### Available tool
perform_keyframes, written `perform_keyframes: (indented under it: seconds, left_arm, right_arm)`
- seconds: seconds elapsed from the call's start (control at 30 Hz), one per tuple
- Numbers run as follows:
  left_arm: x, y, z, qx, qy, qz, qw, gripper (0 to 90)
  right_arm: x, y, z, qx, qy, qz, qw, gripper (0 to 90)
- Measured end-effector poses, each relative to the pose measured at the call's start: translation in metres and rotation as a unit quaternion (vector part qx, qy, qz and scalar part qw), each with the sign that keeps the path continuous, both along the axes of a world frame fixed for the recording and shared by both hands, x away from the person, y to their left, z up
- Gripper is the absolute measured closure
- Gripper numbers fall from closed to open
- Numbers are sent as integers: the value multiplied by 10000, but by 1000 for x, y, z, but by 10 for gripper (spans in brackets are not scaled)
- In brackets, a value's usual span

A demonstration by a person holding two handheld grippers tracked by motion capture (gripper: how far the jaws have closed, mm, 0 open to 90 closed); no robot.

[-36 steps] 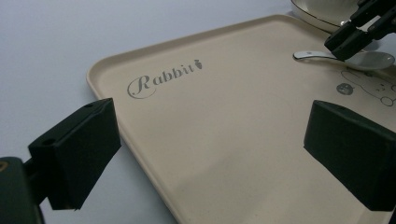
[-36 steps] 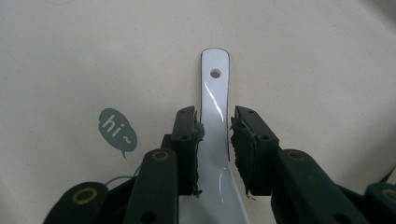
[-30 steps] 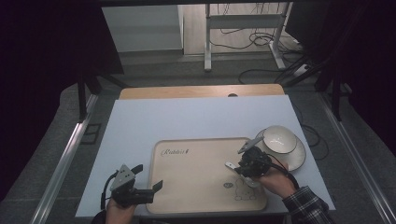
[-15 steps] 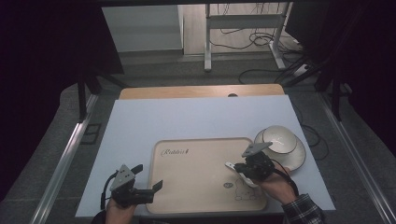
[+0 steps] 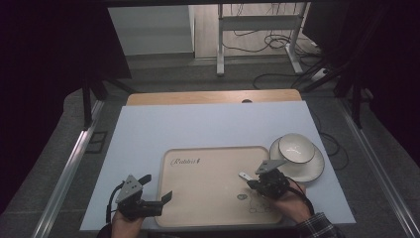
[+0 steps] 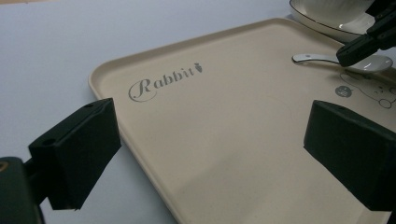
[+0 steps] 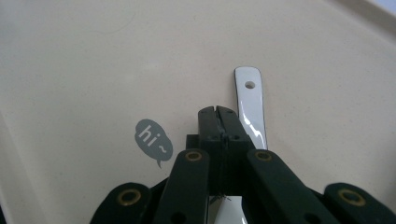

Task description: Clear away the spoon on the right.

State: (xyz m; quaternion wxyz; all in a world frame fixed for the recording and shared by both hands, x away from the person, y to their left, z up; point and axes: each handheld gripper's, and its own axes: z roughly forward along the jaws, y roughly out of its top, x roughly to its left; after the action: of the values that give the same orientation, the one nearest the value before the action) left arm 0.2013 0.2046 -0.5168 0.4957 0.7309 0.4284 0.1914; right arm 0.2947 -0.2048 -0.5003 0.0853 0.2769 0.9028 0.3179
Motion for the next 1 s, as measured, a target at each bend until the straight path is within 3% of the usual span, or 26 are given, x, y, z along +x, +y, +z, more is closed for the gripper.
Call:
perform_keyframes:
  seconds: [0.4,1.0]
  left_arm:
    - [0,-1,0,17,2,-7,10000,36]
    - [0,-1,0,14,2,-8,10000,36]
  right_arm:
    - [7,-2,-9,-94,36,-133,9999,900]
    - [14,-13,-8,-47,-81,-397,9992,900]
